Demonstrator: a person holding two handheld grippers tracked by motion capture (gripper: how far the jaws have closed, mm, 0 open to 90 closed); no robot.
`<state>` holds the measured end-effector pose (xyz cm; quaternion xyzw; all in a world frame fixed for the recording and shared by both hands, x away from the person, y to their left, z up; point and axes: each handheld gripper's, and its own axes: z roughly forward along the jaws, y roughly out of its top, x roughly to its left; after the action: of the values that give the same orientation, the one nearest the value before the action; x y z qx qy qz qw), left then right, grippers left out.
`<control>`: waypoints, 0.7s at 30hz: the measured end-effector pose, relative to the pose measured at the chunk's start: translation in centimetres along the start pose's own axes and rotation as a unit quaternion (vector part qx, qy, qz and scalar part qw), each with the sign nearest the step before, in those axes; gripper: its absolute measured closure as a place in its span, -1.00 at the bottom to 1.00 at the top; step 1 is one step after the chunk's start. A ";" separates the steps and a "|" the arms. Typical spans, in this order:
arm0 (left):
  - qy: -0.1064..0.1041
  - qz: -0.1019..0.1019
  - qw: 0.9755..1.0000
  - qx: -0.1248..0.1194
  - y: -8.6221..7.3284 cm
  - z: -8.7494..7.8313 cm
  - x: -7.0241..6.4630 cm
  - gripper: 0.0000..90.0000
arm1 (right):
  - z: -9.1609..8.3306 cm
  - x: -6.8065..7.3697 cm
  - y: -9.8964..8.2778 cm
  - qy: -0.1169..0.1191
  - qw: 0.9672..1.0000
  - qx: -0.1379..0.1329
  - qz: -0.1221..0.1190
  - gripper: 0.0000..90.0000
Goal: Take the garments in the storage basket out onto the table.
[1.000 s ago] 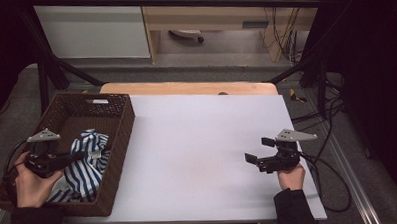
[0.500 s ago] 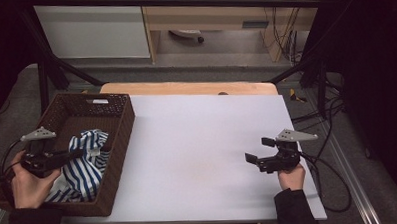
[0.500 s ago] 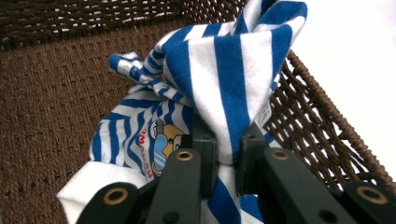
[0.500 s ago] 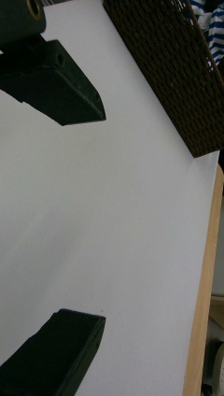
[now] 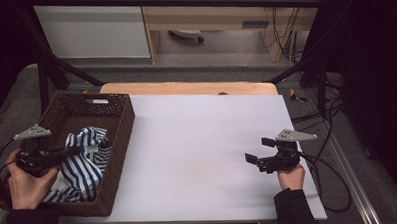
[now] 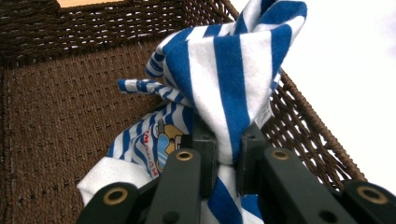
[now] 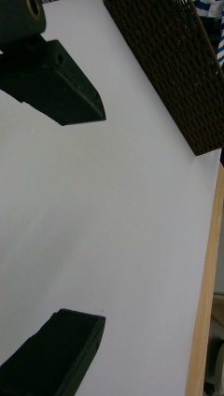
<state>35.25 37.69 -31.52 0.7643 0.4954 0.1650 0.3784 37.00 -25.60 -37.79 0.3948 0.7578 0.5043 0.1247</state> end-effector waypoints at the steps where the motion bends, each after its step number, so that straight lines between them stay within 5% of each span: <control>1: 0.001 -0.001 1.000 -0.001 0.1 -0.1 0.0 0.81 | 0.0 0.0 0.0 0.000 1.000 -0.001 0.001 -0.91; 21: -0.003 0.006 1.000 -0.022 0.9 -2.2 0.2 0.81 | -0.1 0.0 0.0 0.000 1.000 -0.002 0.001 -0.91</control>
<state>34.53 38.54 -29.41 0.7589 0.4863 0.1760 0.3956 36.98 -25.69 -37.80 0.3952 0.7564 0.5058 0.1254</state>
